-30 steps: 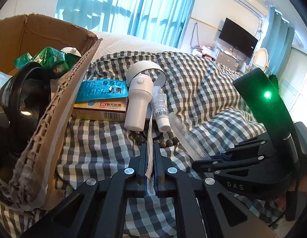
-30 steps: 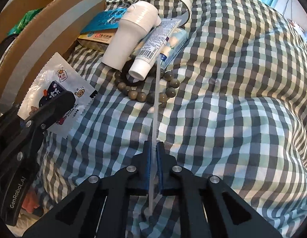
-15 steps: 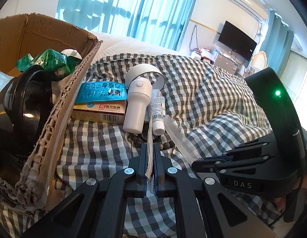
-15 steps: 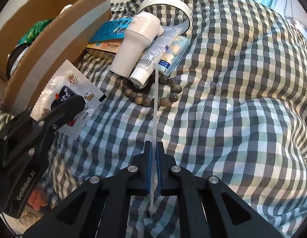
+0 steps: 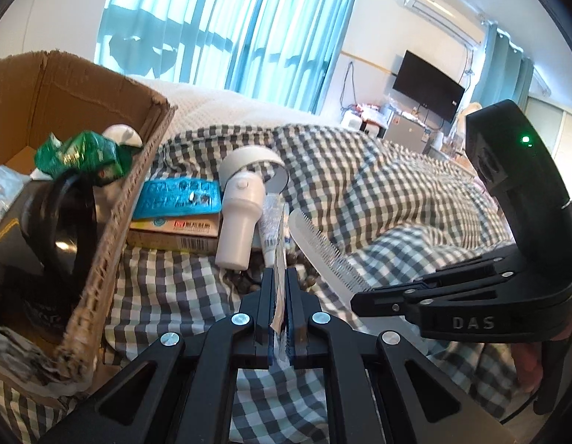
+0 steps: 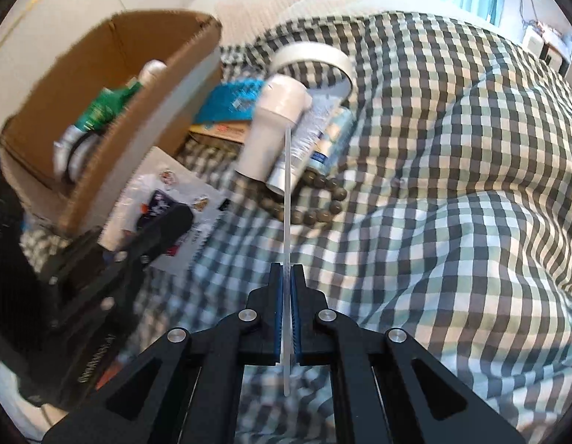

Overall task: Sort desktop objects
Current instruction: 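Carry the comb and sachet over the box and open both grippers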

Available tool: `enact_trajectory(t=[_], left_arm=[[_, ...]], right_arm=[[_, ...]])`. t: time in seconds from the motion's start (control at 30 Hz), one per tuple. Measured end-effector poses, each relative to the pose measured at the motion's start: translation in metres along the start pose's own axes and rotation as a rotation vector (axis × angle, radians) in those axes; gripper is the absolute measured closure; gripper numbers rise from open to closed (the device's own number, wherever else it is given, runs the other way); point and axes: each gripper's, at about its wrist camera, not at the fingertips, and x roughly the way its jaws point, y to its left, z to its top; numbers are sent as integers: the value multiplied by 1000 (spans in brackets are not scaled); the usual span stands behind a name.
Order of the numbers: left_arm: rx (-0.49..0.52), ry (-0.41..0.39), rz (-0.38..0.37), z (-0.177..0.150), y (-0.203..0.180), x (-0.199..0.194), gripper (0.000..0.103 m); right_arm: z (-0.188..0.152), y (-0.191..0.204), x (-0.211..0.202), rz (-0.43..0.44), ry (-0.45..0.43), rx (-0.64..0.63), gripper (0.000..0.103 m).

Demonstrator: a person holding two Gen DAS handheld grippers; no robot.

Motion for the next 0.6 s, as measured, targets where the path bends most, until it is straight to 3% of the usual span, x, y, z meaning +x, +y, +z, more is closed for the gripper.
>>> enact_trajectory(t=[0.2,0.37,0.6], left_arm=[[8,-61,-24,16,-6,-20,98],[29,-120,-24,36,-13,-41,98],[-56,-220,-2,81,23,-82,98]], right_arm=[[0,10,-23,104,-36,30,100],[7,40,-37,141,-80,-11,100],[48,86,-54,232,-136,-76,100]])
